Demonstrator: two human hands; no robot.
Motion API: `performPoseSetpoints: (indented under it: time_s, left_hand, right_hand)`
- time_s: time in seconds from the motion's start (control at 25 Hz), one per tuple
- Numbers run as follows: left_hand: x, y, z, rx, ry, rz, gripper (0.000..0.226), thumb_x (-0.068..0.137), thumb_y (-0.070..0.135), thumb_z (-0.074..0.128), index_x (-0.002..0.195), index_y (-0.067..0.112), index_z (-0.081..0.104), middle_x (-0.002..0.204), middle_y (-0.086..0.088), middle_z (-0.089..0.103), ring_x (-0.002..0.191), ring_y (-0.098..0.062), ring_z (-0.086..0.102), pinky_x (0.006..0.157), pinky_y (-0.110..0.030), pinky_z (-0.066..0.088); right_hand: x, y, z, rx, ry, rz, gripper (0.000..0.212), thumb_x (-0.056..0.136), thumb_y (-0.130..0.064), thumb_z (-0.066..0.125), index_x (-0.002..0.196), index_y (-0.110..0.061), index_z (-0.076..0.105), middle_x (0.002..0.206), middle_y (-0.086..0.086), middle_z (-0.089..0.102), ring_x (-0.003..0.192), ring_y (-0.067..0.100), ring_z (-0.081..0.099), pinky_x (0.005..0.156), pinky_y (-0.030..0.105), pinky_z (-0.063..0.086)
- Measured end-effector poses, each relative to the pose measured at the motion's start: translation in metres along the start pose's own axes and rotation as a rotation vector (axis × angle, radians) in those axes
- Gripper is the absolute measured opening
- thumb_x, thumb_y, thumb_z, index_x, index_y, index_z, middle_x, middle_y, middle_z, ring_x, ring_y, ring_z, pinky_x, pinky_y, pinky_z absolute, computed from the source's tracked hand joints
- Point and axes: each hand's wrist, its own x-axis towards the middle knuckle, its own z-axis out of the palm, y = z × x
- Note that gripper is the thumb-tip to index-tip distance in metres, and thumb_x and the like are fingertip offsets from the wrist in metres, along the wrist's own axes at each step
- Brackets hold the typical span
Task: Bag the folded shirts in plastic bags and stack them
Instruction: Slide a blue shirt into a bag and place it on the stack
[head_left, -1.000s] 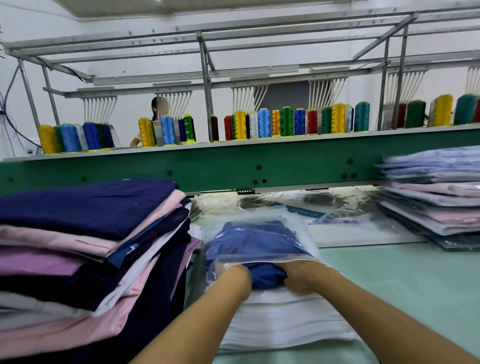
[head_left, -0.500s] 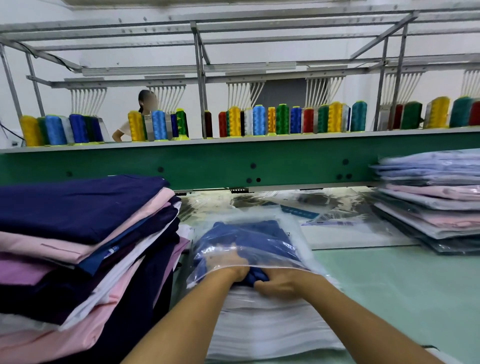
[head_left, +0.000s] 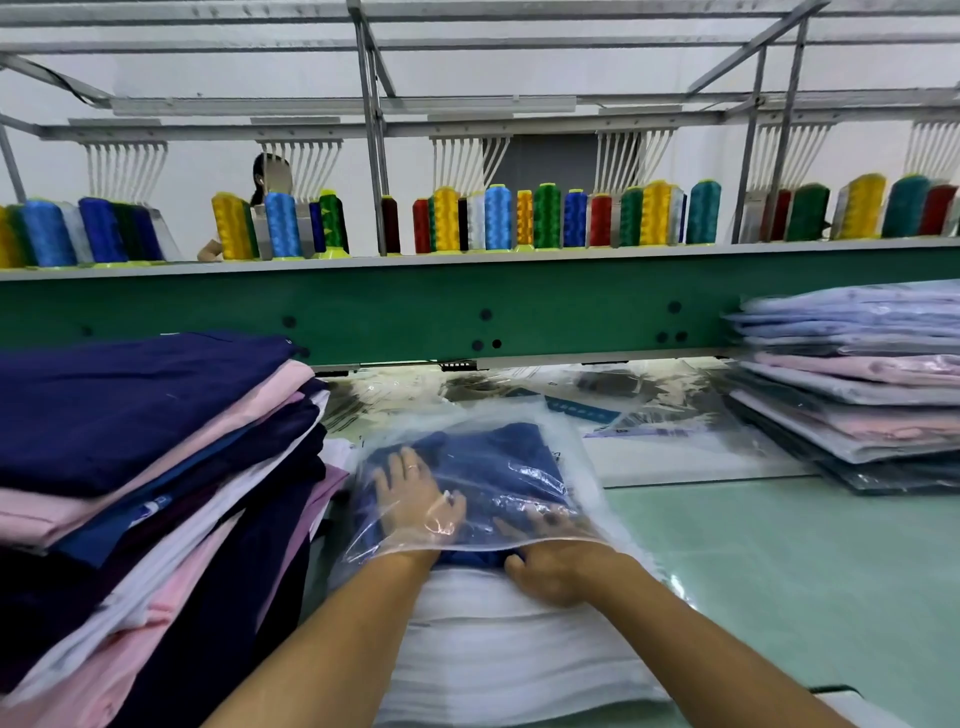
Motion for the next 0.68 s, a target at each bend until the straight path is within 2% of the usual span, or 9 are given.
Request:
performPoseSetpoints:
  time_s: [0.08, 0.16, 0.24, 0.32, 0.4, 0.44, 0.52, 0.6, 0.68]
  left_hand:
    - [0.006, 0.003, 0.005, 0.056, 0.039, 0.158, 0.08, 0.097, 0.05, 0.032, 0.158, 0.005, 0.008, 0.166, -0.016, 0.004, 0.153, -0.032, 0.001, 0.124, -0.051, 0.002]
    - [0.014, 0.008, 0.009, 0.043, -0.063, 0.176, 0.077, 0.097, 0.05, 0.036, 0.159, 0.012, 0.009, 0.166, -0.014, 0.007, 0.154, -0.032, 0.003, 0.123, -0.054, 0.0]
    - [0.019, 0.007, 0.011, -0.094, -0.136, 0.036, 0.086, 0.092, 0.062, 0.043, 0.159, 0.017, 0.013, 0.166, -0.017, 0.01, 0.152, -0.039, 0.007, 0.12, -0.061, 0.0]
    - [0.023, 0.005, 0.011, -0.317, -0.215, -0.154, 0.105, 0.083, 0.078, 0.046, 0.158, 0.011, 0.016, 0.163, -0.025, 0.012, 0.149, -0.046, 0.012, 0.12, -0.062, 0.005]
    - [0.025, 0.001, 0.015, -0.324, -0.189, -0.207, 0.126, 0.072, 0.093, 0.031, 0.157, 0.005, 0.002, 0.162, -0.03, -0.003, 0.15, -0.045, 0.0, 0.12, -0.057, -0.005]
    - [0.027, 0.0, 0.016, -0.312, -0.167, -0.212, 0.128, 0.072, 0.095, 0.028, 0.157, 0.005, -0.004, 0.162, -0.029, -0.01, 0.151, -0.043, -0.007, 0.119, -0.054, -0.008]
    - [0.03, 0.002, 0.02, -0.35, -0.123, -0.236, 0.13, 0.073, 0.094, 0.033, 0.158, 0.004, -0.004, 0.162, -0.028, -0.011, 0.151, -0.042, -0.009, 0.121, -0.053, -0.006]
    - [0.029, 0.006, 0.025, -0.315, -0.099, -0.185, 0.125, 0.073, 0.092, 0.036, 0.159, 0.008, 0.0, 0.164, -0.024, -0.008, 0.151, -0.042, -0.006, 0.12, -0.057, -0.003]
    - [0.019, 0.012, 0.028, -0.105, -0.051, -0.02, 0.107, 0.085, 0.083, 0.029, 0.159, 0.012, 0.003, 0.165, -0.019, -0.007, 0.152, -0.039, -0.007, 0.12, -0.061, -0.005]
  right_hand:
    - [-0.001, -0.001, 0.003, 0.001, -0.02, 0.023, 0.063, 0.098, -0.055, 0.022, 0.156, -0.05, -0.003, 0.169, -0.002, -0.013, 0.155, 0.027, -0.01, 0.124, 0.05, -0.005]
    - [0.002, 0.002, 0.005, 0.005, -0.039, 0.011, 0.063, 0.098, -0.054, 0.023, 0.156, -0.052, -0.002, 0.169, -0.002, -0.013, 0.156, 0.027, -0.009, 0.124, 0.051, -0.004]
    - [0.002, 0.001, 0.004, 0.0, -0.037, 0.002, 0.062, 0.098, -0.054, 0.022, 0.156, -0.051, -0.002, 0.169, 0.0, -0.012, 0.156, 0.027, -0.008, 0.124, 0.051, -0.003]
    - [0.002, 0.001, 0.004, -0.028, -0.047, -0.004, 0.063, 0.099, -0.054, 0.021, 0.157, -0.048, -0.001, 0.169, 0.002, -0.012, 0.156, 0.027, -0.009, 0.124, 0.05, -0.003]
    - [-0.001, -0.001, 0.002, -0.043, -0.046, -0.002, 0.063, 0.099, -0.054, 0.02, 0.158, -0.045, -0.001, 0.169, 0.005, -0.013, 0.156, 0.026, -0.01, 0.124, 0.049, -0.004]
    - [-0.001, -0.001, 0.003, -0.048, -0.042, -0.012, 0.064, 0.099, -0.054, 0.02, 0.158, -0.044, -0.002, 0.169, 0.005, -0.013, 0.156, 0.026, -0.011, 0.124, 0.049, -0.005]
    - [-0.001, -0.001, 0.004, -0.04, -0.054, -0.006, 0.064, 0.099, -0.055, 0.021, 0.158, -0.044, -0.003, 0.169, 0.005, -0.013, 0.156, 0.025, -0.011, 0.124, 0.05, -0.005]
    - [0.0, -0.002, 0.006, -0.026, -0.039, -0.002, 0.064, 0.099, -0.053, 0.023, 0.158, -0.045, -0.001, 0.169, 0.004, -0.009, 0.156, 0.025, -0.007, 0.124, 0.051, -0.002]
    - [0.001, -0.003, 0.004, -0.029, -0.011, -0.001, 0.064, 0.101, -0.051, 0.026, 0.159, -0.044, 0.0, 0.17, 0.004, -0.004, 0.156, 0.026, -0.001, 0.124, 0.052, 0.003]
